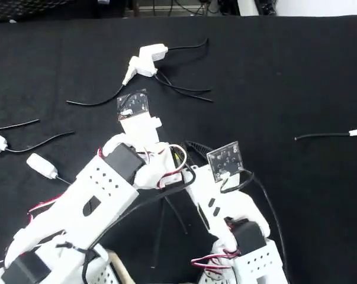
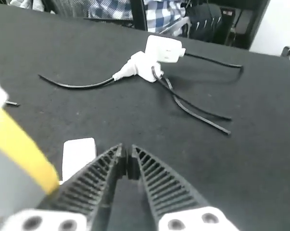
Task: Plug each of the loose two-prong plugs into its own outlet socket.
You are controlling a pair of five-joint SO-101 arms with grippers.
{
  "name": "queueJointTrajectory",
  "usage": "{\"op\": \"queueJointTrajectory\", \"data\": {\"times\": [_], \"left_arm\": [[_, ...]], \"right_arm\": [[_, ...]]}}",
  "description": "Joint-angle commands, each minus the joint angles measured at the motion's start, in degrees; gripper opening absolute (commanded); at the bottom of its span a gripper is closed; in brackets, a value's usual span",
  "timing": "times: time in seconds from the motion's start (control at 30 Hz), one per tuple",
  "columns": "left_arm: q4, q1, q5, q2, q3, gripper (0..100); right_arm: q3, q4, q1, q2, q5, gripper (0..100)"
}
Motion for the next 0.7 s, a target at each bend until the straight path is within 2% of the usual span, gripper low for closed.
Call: {"op": "queueJointTrajectory", "data": {"times": [0.0,0.13,0.3,0.5,0.67], "left_arm": [[-1.6,-0.4,0.6,-4.9,-2.7,3],[-2.2,-0.5,1.0,-9.8,-2.8,3],[-3.6,-2.9,5.8,-11.2,-1.2,3],[-2.4,-3.5,5.8,-11.5,-0.7,3],[-2.3,-3.6,5.7,-11.2,-0.7,3]], "right_arm": [[0.9,0.6,-2.9,-3.6,0.0,1.2],[0.7,1.0,-2.9,-3.6,-0.4,1.2],[0.8,0.4,-2.9,-3.6,-3.3,1.2],[1.1,-0.3,-6.6,-3.6,-4.3,1.2],[0.7,-0.2,-6.4,-3.6,-4.4,1.2]]}}
